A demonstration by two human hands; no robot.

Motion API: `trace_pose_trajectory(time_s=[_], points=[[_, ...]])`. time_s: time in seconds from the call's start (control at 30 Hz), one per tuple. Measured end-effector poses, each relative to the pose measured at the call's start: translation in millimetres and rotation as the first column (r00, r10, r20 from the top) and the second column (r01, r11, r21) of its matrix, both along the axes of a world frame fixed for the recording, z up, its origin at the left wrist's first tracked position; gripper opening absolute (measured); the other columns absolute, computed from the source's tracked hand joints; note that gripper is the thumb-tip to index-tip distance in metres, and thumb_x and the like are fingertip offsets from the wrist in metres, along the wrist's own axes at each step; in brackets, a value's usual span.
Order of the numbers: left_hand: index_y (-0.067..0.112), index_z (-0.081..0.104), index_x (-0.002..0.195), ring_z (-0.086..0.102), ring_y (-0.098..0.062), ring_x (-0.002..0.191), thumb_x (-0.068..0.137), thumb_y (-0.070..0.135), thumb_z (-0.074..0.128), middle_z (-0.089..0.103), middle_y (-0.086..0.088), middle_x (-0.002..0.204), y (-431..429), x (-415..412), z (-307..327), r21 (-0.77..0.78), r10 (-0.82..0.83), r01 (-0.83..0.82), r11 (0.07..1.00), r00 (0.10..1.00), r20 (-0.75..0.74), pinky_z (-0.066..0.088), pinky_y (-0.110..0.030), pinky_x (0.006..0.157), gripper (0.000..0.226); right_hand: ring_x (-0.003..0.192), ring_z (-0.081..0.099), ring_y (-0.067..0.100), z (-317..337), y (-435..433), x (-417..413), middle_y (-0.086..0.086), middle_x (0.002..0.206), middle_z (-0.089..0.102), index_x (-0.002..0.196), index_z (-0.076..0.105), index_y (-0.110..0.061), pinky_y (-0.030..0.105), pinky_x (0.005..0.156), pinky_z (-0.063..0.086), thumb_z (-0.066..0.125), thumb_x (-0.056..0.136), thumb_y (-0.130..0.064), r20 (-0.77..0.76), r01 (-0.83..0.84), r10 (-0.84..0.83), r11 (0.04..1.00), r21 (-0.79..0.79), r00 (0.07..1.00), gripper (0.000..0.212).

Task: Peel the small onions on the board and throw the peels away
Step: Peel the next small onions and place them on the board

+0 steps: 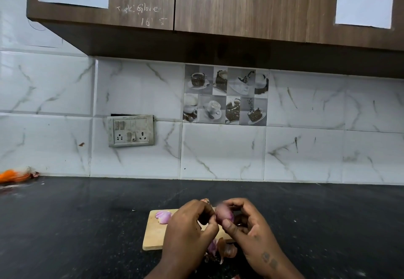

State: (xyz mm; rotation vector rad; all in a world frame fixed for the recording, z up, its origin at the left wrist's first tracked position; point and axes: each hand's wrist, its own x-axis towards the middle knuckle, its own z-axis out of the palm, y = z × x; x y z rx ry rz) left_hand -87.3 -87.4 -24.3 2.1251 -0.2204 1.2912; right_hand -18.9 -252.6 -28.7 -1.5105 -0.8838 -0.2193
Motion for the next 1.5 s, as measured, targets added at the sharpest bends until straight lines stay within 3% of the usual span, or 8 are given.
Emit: trace_pose_trajectory(time_s=[0.13,0.4,0.57,0.67,0.87,1.03,1.2,1.5], points=[[0.032,0.058,0.072,0.058,-0.002,0.069,0.077,0.023,0.074,0.06,0.014,0.077,0,-1,0,-0.007,0.023,-0.023,1.0,1.0,-0.021,0.04,-0.012,0.058,0.019,0.097,0.073,0.02,1,-1,0,0.001,0.114,0.073,0.114,0.068,-0.035,0.042,0.087,0.058,0.075,0.084,-0.031,-0.001,-0.023,0.023,1.0,0.002,1.0,0.031],[0.031,0.059,0.071,0.06,-0.009,0.073,0.08,0.02,0.076,0.061,0.015,0.076,3,-1,1,-0.088,0.064,-0.065,0.994,0.998,-0.019,0.04,-0.015,0.059,0.022,0.094,0.074,0.024,1,-1,-1,0.006,0.112,0.074,0.115,0.069,-0.025,0.034,0.08,0.06,0.074,0.087,-0.025,-0.019,-0.044,0.045,0.998,0.05,0.999,0.028],[0.037,0.067,0.094,0.066,-0.008,0.083,0.089,0.033,0.075,0.065,0.019,0.091,2,-2,1,-0.027,-0.036,0.038,0.999,0.998,0.047,0.052,-0.024,0.058,0.011,0.09,0.072,0.026,2,-1,2,0.007,0.107,0.076,0.111,0.071,-0.026,0.032,0.077,0.059,0.074,0.09,-0.024,-0.056,-0.026,0.032,0.994,0.105,0.998,0.021],[0.036,0.068,0.105,0.069,-0.008,0.088,0.087,0.029,0.08,0.067,0.019,0.1,1,-1,1,-0.003,-0.138,0.139,0.99,0.989,0.053,0.054,-0.019,0.062,0.023,0.098,0.067,0.039,0,0,4,0.006,0.111,0.074,0.111,0.069,-0.032,0.045,0.084,0.059,0.075,0.085,-0.03,-0.051,-0.037,0.041,0.996,0.076,0.998,0.027],[0.029,0.074,0.091,0.068,-0.009,0.085,0.085,0.004,0.079,0.067,0.017,0.088,4,3,2,0.022,-0.13,0.128,0.992,0.986,0.103,0.053,-0.015,0.065,0.026,0.096,0.071,0.034,-1,0,2,0.005,0.11,0.073,0.111,0.069,-0.033,0.056,0.086,0.057,0.075,0.088,-0.028,-0.05,-0.048,0.051,0.997,0.054,0.997,0.024],[0.03,0.065,0.088,0.064,-0.009,0.079,0.089,0.007,0.074,0.062,0.019,0.085,4,7,-1,0.04,-0.081,0.077,0.996,0.991,0.103,0.053,-0.026,0.064,0.024,0.097,0.072,0.036,1,0,-1,0.007,0.11,0.074,0.111,0.069,-0.035,0.056,0.084,0.058,0.074,0.085,-0.028,-0.062,-0.069,0.072,0.997,0.044,0.996,0.027],[0.03,0.062,0.089,0.063,-0.01,0.082,0.091,0.007,0.07,0.061,0.018,0.086,6,10,-2,0.0,-0.034,0.034,0.999,0.997,0.074,0.052,-0.029,0.068,0.025,0.097,0.073,0.035,2,-1,-1,0.009,0.112,0.074,0.111,0.069,-0.033,0.05,0.084,0.059,0.072,0.086,-0.027,-0.074,-0.102,0.105,0.994,0.046,0.992,0.026],[0.03,0.062,0.086,0.056,0.004,0.087,0.089,0.005,0.072,0.055,0.025,0.081,4,8,-1,-0.015,0.081,-0.08,0.997,0.996,0.023,0.039,-0.006,0.071,0.027,0.078,0.072,0.022,4,0,-3,0.013,0.108,0.076,0.114,0.07,-0.019,0.03,0.072,0.057,0.07,0.09,-0.026,-0.136,-0.117,0.131,0.988,0.105,0.982,0.025]])
